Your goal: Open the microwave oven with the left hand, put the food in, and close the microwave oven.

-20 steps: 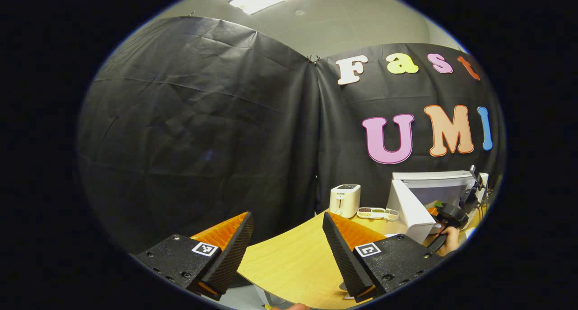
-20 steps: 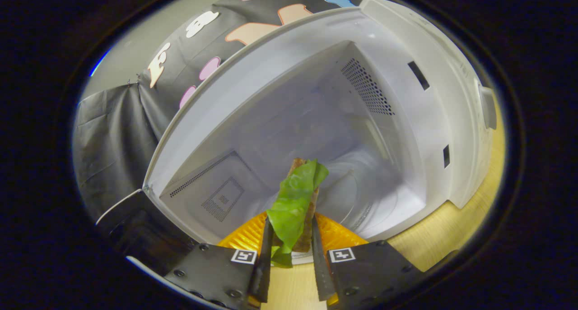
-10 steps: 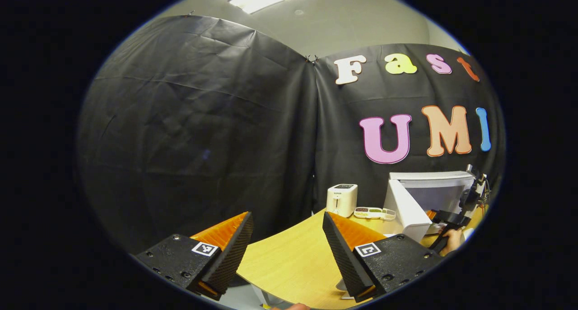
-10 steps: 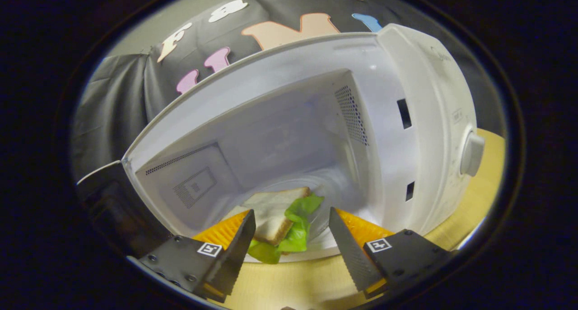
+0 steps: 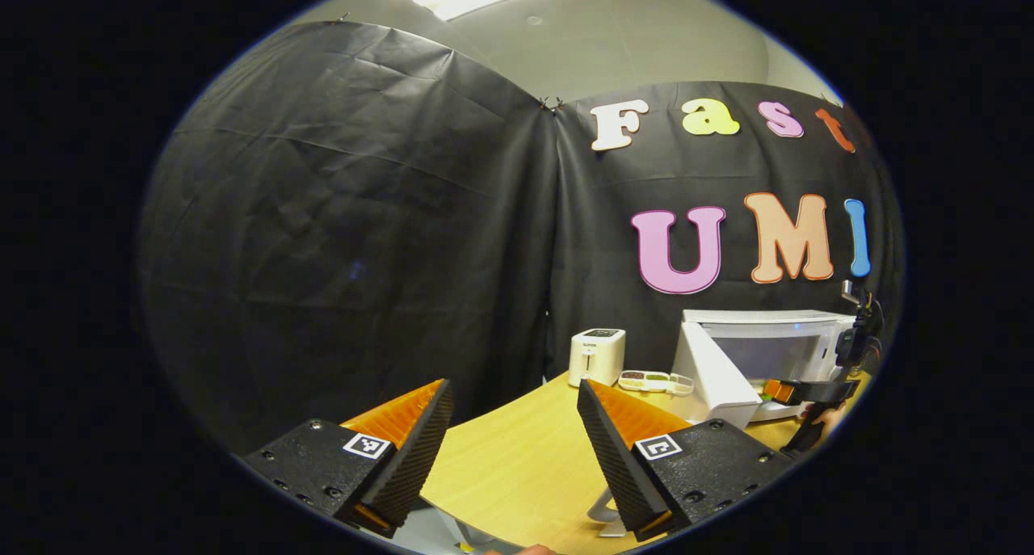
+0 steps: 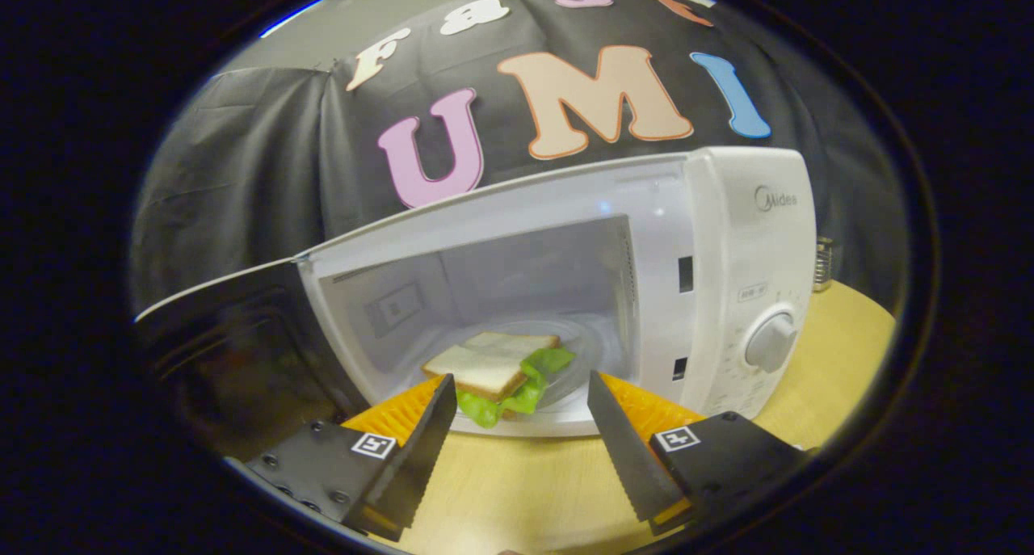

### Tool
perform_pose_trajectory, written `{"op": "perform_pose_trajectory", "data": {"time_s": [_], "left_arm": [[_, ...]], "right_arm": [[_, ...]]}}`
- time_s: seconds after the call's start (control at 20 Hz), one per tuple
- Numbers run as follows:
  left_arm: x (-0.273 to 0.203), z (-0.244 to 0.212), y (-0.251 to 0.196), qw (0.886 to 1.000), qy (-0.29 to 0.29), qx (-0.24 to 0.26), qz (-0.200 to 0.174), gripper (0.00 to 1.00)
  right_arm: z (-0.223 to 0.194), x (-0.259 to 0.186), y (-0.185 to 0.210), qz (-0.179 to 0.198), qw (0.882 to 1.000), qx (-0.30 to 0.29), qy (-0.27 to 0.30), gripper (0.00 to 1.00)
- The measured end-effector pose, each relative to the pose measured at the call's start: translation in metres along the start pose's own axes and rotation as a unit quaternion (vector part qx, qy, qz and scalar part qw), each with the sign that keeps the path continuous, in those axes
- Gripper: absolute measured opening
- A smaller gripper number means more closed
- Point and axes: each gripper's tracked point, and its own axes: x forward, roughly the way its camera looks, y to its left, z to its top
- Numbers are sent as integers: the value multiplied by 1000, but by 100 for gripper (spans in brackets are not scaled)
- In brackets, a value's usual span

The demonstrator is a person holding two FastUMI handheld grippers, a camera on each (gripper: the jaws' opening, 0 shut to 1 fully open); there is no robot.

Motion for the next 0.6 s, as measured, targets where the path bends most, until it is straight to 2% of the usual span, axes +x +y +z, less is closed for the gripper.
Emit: {"op": "perform_pose_trajectory", "data": {"time_s": [0.05, 0.1, 0.15, 0.2, 0.3, 0.35, 0.4, 0.5, 0.55, 0.6], "left_arm": [[0, 0, -4, 1000, -1, -5, -6, 94], [-1, -1, -9, 1000, -1, -8, -14, 90], [-1, -2, -12, 1000, -1, -10, -21, 94], [0, -2, -15, 1000, 2, -9, -25, 94], [-2, -6, -19, 999, 8, -8, -31, 84], [-2, -7, -20, 999, 9, -9, -31, 69], [-2, -6, -20, 999, 10, -10, -31, 67], [-3, -7, -23, 999, 13, -13, -34, 52], [-4, -8, -25, 999, 14, -16, -35, 32], [-6, -8, -29, 999, 16, -18, -38, 24]], "right_arm": [[7, -12, 0, 8, 1000, -4, -3, 92], [12, -24, -2, 12, 1000, -9, -5, 100], [18, -36, -5, 14, 1000, -15, -9, 92], [25, -47, -6, 17, 1000, -19, -13, 92], [39, -65, -12, 25, 999, -26, -19, 92], [46, -72, -16, 23, 999, -29, -17, 100], [50, -79, -25, 19, 999, -33, -10, 100], [65, -91, -36, 18, 999, -36, -9, 100], [76, -95, -43, 19, 999, -33, -14, 100], [83, -99, -49, 19, 999, -32, -16, 100]]}}
